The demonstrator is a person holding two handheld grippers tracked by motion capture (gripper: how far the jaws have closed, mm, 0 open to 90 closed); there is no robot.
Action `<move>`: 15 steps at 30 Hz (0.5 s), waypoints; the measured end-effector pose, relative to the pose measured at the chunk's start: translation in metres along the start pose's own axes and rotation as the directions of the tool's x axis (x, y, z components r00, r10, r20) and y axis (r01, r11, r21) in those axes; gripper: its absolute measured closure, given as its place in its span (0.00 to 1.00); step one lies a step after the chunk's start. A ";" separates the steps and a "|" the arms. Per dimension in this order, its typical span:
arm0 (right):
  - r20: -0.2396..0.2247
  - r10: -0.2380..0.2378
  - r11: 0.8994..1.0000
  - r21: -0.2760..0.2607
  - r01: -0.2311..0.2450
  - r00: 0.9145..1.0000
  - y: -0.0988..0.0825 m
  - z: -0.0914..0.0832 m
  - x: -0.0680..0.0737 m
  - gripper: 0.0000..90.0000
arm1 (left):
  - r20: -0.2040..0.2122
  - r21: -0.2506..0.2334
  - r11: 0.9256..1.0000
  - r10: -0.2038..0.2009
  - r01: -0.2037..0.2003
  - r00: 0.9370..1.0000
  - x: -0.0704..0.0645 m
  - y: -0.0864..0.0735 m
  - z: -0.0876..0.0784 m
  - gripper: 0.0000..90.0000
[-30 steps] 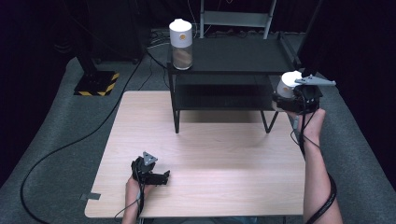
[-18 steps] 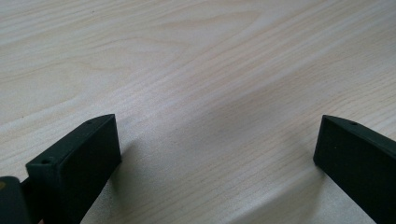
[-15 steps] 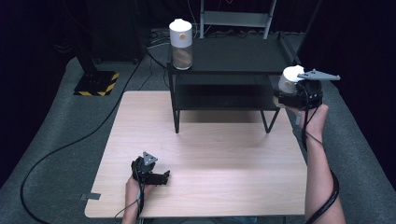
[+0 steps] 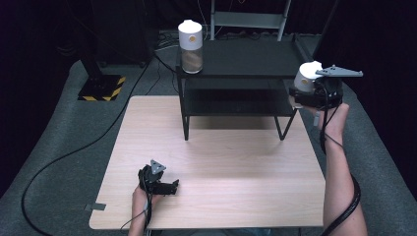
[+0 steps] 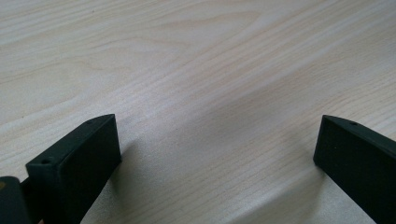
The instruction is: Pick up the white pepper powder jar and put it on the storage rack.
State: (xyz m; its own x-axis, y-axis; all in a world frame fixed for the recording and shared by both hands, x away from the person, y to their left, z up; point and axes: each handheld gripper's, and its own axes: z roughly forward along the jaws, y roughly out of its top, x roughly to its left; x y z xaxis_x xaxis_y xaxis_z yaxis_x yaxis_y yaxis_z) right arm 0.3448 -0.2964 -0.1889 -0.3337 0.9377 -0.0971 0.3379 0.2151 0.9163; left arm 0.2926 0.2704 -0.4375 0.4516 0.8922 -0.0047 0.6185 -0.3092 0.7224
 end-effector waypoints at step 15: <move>-0.009 -0.001 1.000 -0.008 0.001 1.000 0.017 -0.002 -0.001 0.33 | 0.000 0.000 1.000 0.000 0.000 1.000 0.000 0.000 0.000 0.00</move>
State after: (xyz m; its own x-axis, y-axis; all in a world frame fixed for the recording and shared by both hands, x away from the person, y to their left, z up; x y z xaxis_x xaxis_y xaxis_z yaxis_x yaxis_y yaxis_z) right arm 0.3492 -0.2946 -0.1726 -0.3417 0.9351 -0.0942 0.3303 0.2133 0.9195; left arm 0.2926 0.2704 -0.4375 0.4517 0.8922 -0.0047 0.6185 -0.3093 0.7223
